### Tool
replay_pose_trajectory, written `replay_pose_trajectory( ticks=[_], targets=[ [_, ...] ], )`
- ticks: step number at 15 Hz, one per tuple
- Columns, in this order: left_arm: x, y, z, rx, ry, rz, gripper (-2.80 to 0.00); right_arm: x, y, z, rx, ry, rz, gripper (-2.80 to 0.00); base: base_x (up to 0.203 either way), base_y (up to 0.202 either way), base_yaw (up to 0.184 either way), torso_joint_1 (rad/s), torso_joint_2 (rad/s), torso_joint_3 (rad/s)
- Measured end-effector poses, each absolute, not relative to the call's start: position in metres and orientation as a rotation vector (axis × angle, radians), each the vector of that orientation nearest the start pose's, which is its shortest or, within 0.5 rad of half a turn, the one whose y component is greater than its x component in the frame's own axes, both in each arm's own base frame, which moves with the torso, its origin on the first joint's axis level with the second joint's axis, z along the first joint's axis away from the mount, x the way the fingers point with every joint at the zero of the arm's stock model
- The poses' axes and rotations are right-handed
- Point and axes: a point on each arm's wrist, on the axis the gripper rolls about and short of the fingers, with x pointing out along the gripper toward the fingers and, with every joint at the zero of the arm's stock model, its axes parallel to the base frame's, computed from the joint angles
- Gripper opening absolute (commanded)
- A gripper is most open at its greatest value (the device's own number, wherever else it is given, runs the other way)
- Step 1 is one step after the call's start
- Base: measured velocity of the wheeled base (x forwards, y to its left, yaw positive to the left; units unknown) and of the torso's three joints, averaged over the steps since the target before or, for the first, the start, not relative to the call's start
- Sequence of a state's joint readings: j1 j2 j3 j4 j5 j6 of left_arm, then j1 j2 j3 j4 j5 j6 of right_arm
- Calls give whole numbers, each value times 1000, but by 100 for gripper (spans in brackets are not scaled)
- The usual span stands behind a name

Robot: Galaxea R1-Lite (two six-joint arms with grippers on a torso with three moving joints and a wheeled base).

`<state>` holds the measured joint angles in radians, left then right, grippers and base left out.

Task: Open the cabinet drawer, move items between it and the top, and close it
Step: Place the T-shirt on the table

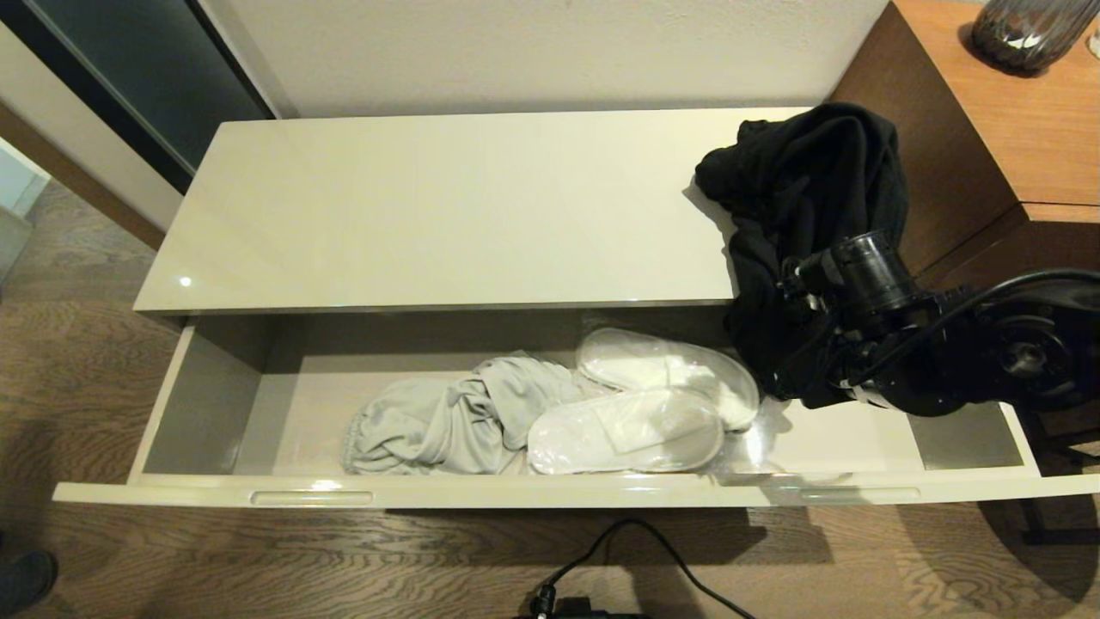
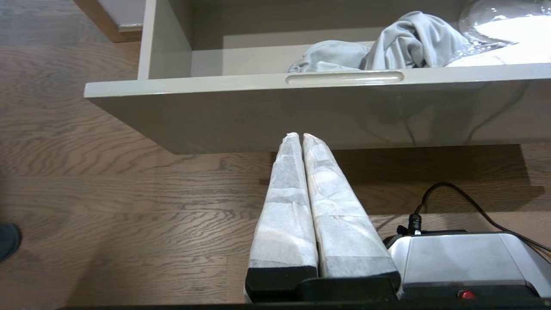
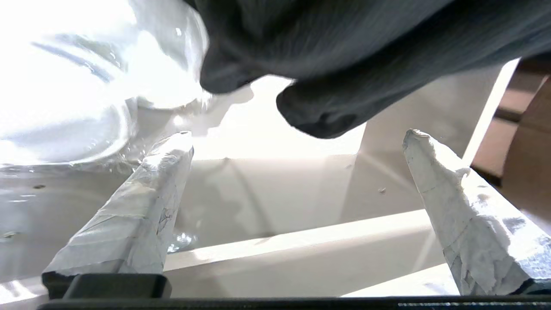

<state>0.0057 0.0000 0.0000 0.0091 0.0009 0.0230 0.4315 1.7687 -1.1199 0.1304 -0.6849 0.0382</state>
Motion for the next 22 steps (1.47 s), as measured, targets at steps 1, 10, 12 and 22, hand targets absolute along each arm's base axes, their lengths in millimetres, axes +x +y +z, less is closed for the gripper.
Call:
replay_pose_trajectory(
  ticks=[1, 10, 12, 22],
  targets=[
    [-23, 0, 75, 23, 9, 6, -280, 292, 120, 177, -369, 656, -252, 0, 0, 0, 0, 0, 0, 0],
    [-23, 0, 75, 23, 9, 7, -280, 323, 111, 146, -333, 557, -282, 0, 0, 0, 0, 0, 0, 0],
    [-23, 0, 75, 23, 9, 6, -280, 329, 109, 142, -342, 525, -282, 0, 0, 0, 0, 0, 0, 0],
    [-23, 0, 75, 23, 9, 7, -280, 359, 95, 140, -417, 356, -254, -280, 0, 0, 0, 0, 0, 0]
  ],
)
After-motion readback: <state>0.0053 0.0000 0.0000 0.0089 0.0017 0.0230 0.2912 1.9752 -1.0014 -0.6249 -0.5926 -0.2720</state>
